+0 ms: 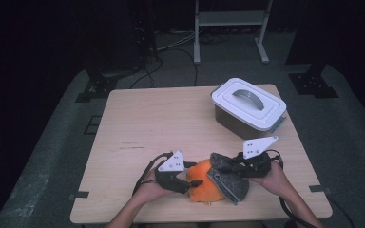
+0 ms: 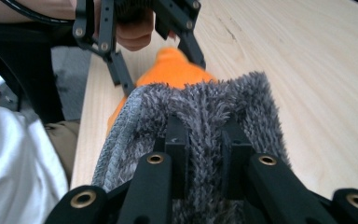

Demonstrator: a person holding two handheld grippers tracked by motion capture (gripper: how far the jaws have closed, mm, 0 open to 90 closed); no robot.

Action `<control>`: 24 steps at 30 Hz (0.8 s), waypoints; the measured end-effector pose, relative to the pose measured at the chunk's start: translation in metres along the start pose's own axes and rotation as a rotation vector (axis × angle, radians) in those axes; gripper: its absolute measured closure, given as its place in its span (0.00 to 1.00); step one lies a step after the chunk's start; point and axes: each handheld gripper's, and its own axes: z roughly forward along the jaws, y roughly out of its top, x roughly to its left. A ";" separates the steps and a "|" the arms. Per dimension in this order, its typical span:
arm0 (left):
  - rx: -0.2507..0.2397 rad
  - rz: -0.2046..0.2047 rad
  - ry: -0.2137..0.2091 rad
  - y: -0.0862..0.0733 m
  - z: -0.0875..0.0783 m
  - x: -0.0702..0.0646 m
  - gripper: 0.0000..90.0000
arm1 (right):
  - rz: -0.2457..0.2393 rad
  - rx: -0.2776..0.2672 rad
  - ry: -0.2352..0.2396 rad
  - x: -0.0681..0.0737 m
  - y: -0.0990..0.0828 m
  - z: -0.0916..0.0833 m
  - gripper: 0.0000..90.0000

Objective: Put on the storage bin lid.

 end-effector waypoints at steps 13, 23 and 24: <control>0.033 -0.073 -0.094 0.003 0.009 0.003 0.36 | 0.015 -0.008 0.035 0.018 -0.022 -0.009 0.84; 0.005 0.248 -0.010 0.018 -0.003 0.004 0.50 | 0.000 -0.105 0.013 0.003 0.011 -0.023 0.85; 0.000 0.251 -0.017 0.017 -0.003 0.007 0.50 | -0.005 -0.103 0.012 0.001 0.013 -0.022 0.85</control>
